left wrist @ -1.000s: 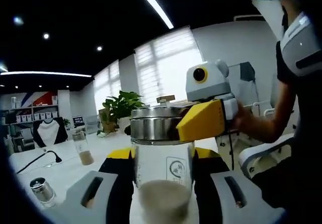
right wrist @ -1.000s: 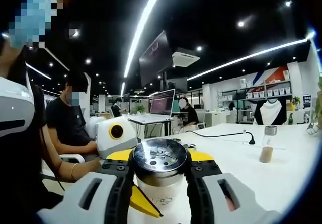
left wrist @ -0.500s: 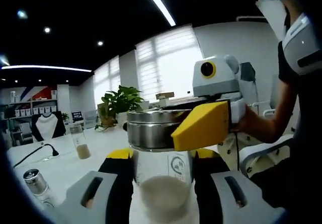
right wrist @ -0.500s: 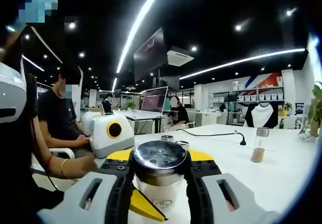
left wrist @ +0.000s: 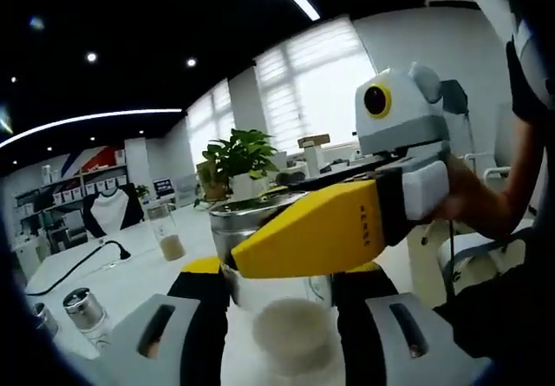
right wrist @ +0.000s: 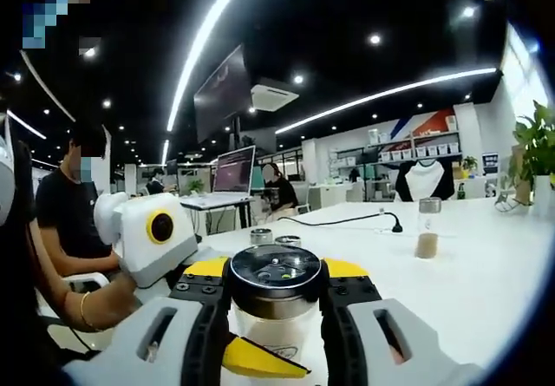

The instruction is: Rotate the seasoning bottle until the label or dispensing opening points toward the visible target arrow and the bottle remains upright within the marked orientation range

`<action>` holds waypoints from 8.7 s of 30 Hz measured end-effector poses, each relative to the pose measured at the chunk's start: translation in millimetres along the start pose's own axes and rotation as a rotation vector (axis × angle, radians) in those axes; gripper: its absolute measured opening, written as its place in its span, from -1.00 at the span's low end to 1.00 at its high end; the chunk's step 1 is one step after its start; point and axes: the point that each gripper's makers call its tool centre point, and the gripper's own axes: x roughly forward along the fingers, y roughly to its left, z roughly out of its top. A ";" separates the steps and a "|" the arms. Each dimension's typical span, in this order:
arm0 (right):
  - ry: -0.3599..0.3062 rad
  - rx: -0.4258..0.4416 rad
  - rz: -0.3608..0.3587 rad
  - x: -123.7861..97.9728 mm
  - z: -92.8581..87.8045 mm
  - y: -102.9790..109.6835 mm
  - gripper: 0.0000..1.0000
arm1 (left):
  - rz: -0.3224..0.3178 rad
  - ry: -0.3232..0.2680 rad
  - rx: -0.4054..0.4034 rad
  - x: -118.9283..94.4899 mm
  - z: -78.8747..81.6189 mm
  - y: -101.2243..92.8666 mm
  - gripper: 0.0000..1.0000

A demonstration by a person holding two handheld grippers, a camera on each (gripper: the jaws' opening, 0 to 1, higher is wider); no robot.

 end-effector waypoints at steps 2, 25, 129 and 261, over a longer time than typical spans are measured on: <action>-0.003 -0.001 -0.009 0.3 0.3 -1.1 -0.26 | 0.013 0.001 -0.003 0.3 -0.2 1.2 0.00; -0.028 -0.017 -0.167 5.1 11.0 -12.3 -0.26 | 0.312 0.015 -0.015 -2.0 -9.8 22.9 0.40; -0.008 -0.034 0.203 -3.6 14.8 23.9 -0.20 | 0.202 -0.184 -0.185 -17.4 10.0 15.9 -0.05; -0.019 -0.052 -0.243 71.2 -10.0 -47.4 -0.30 | 0.415 0.125 -0.149 -68.8 -62.0 48.7 0.64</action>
